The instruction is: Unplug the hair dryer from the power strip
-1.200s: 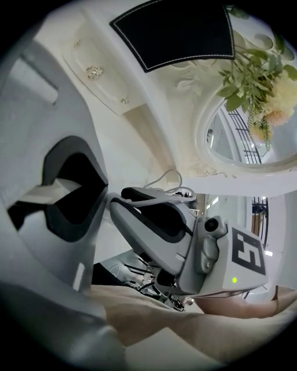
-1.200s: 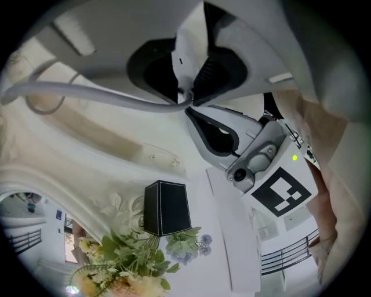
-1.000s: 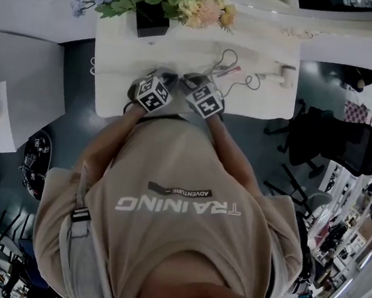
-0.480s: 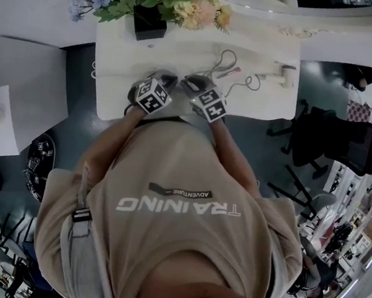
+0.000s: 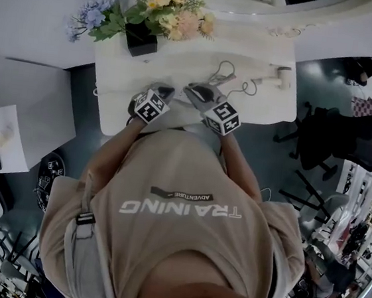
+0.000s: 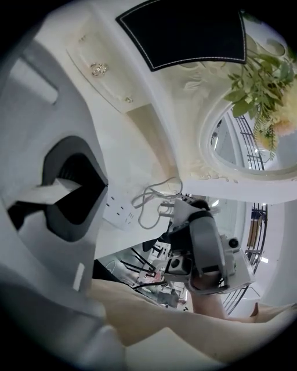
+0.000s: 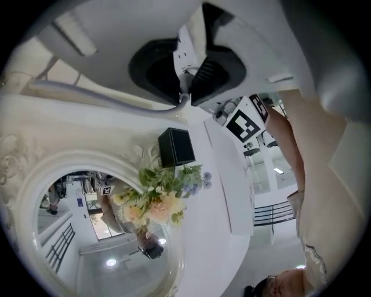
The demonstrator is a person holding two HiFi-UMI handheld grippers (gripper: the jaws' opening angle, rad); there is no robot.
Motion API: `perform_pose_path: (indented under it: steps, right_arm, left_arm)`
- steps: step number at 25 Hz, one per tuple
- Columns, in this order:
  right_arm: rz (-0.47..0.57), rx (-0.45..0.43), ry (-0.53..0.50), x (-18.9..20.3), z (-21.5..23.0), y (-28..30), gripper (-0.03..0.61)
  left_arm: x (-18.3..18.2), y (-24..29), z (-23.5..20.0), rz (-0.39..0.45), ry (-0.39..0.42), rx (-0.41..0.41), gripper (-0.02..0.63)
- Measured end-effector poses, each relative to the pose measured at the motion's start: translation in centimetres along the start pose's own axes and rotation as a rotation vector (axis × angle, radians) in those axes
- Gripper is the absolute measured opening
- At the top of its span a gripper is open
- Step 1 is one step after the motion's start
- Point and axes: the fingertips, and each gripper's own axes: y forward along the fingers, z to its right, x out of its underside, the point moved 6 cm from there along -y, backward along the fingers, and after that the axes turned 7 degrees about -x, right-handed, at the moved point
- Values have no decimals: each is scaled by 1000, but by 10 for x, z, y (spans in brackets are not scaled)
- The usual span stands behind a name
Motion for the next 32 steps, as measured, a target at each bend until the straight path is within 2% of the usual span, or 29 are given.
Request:
perform_pose_path:
  steps: [8, 12, 18, 26, 32]
  right_arm:
    - [123, 48, -17, -27, 2, -37, 69]
    - [199, 55, -28, -41, 3, -55, 69]
    - [295, 46, -18, -52, 8, -73, 69]
    - [364, 41, -86, -75, 3, -88, 69]
    - [386, 29, -136, -96, -1, -93, 69]
  left_arm:
    - [-7, -1, 4, -34, -12, -4, 6]
    - [-18, -7, 5, 6, -33, -14, 6]
    - [-59, -44, -5, 152, -89, -86, 6]
    - [-109, -111, -21, 369, -198, -162, 6]
    - [-141, -149, -34, 483, -194, -180, 6]
